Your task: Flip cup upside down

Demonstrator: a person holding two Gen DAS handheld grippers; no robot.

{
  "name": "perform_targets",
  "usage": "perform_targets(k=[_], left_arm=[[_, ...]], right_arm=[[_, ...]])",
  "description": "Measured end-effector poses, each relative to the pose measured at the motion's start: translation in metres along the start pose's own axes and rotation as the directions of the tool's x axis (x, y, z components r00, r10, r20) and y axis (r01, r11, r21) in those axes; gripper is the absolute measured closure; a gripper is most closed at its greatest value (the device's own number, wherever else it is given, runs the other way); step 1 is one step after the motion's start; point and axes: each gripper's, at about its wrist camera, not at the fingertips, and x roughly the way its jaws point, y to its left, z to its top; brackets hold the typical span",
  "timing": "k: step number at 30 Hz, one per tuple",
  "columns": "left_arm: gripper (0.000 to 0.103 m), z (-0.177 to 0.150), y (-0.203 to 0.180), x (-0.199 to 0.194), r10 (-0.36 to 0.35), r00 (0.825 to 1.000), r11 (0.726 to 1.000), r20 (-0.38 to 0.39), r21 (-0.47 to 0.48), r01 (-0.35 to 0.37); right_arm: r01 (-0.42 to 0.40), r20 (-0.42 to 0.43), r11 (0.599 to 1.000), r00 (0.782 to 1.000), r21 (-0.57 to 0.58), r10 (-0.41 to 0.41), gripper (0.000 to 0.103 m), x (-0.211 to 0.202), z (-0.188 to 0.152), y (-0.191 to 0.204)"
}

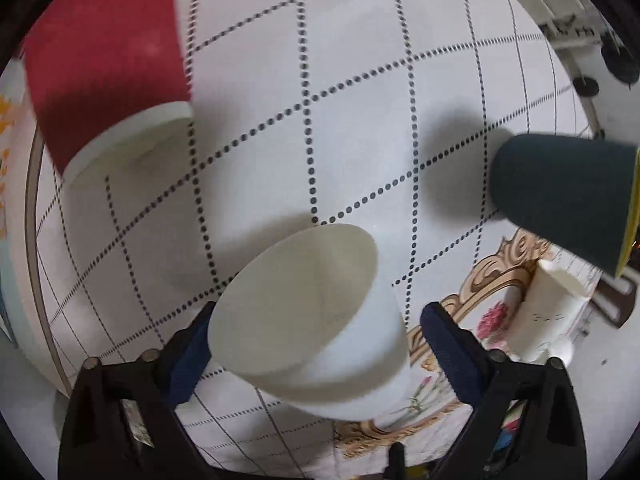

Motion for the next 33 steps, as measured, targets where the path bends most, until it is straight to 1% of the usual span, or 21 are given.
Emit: perform_targets(k=[1,2,5,7,9,11,14,16,19,20,25,27,28,29,31,32,33], left_arm=[[0.019,-0.001,-0.003,0.001,0.019,1.0,1.0,0.006,0.019,-0.019],[0.022,-0.002,-0.007,0.002,0.037,0.999,0.998,0.014,0.044,-0.038],[0.025,-0.008,-0.022,0.002,0.097,0.993,0.986,0.065,0.127,-0.105],[0.026,-0.013,-0.031,-0.001,0.139,0.984,0.97,0.113,0.184,-0.159],[0.026,-0.02,-0.041,-0.004,0.19,0.966,0.941,0.172,0.247,-0.229],[0.027,-0.029,-0.048,-0.005,0.218,0.954,0.915,0.205,0.296,-0.273],[0.027,-0.045,-0.056,-0.007,0.239,0.943,0.885,0.23,0.349,-0.309],[0.028,-0.062,-0.06,-0.01,0.234,0.946,0.869,0.223,0.389,-0.307],[0.028,-0.086,-0.061,-0.013,0.224,0.953,0.861,0.202,0.418,-0.291],[0.028,-0.101,-0.059,-0.011,0.219,0.957,0.86,0.192,0.426,-0.282],[0.029,-0.154,-0.054,-0.009,0.196,0.971,0.859,0.14,0.453,-0.238],[0.032,-0.176,-0.052,0.0,0.2,0.972,0.856,0.126,0.461,-0.236],[0.033,-0.182,-0.051,0.006,0.202,0.972,0.856,0.12,0.461,-0.235],[0.033,-0.194,-0.052,0.013,0.2,0.974,0.859,0.102,0.461,-0.225],[0.033,-0.208,-0.054,0.024,0.195,0.977,0.862,0.083,0.461,-0.211],[0.033,-0.226,-0.054,0.032,0.196,0.977,0.859,0.085,0.466,-0.213],[0.033,-0.232,-0.056,0.037,0.198,0.976,0.857,0.089,0.467,-0.217]], right_arm=[[0.002,-0.001,1.0,1.0,0.004,-0.002,0.0,0.0,0.0,-0.002],[0.0,-0.001,1.0,1.0,0.009,0.0,0.0,0.001,0.0,-0.002],[0.0,-0.001,1.0,1.0,0.02,0.0,0.0,0.001,-0.002,-0.006],[-0.003,-0.004,1.0,1.0,0.025,0.003,0.0,0.002,-0.002,-0.006],[-0.008,-0.006,1.0,1.0,0.027,0.008,0.0,0.002,-0.003,-0.007],[-0.007,-0.002,1.0,1.0,0.026,0.007,0.0,0.0,-0.005,-0.007],[-0.007,0.0,1.0,1.0,0.026,0.007,0.0,0.0,-0.008,-0.01],[-0.01,0.0,1.0,1.0,0.029,0.01,0.0,0.0,-0.012,-0.013],[-0.018,-0.002,0.999,1.0,0.034,0.018,0.0,0.0,-0.018,-0.019],[-0.019,-0.003,0.999,1.0,0.036,0.02,0.0,-0.001,-0.023,-0.022],[-0.037,-0.01,0.998,0.999,0.054,0.038,0.0,0.0,-0.049,-0.043],[-0.038,-0.017,0.997,0.999,0.064,0.039,0.0,0.002,-0.065,-0.055],[-0.039,-0.021,0.997,0.999,0.068,0.041,0.0,0.003,-0.071,-0.06],[-0.039,-0.026,0.997,0.999,0.073,0.041,0.0,0.004,-0.078,-0.066],[-0.037,-0.037,0.996,0.998,0.083,0.04,0.0,0.008,-0.096,-0.08],[-0.035,-0.041,0.996,0.998,0.086,0.039,0.0,0.01,-0.103,-0.086],[-0.033,-0.046,0.995,0.998,0.093,0.037,0.0,0.012,-0.112,-0.094]])
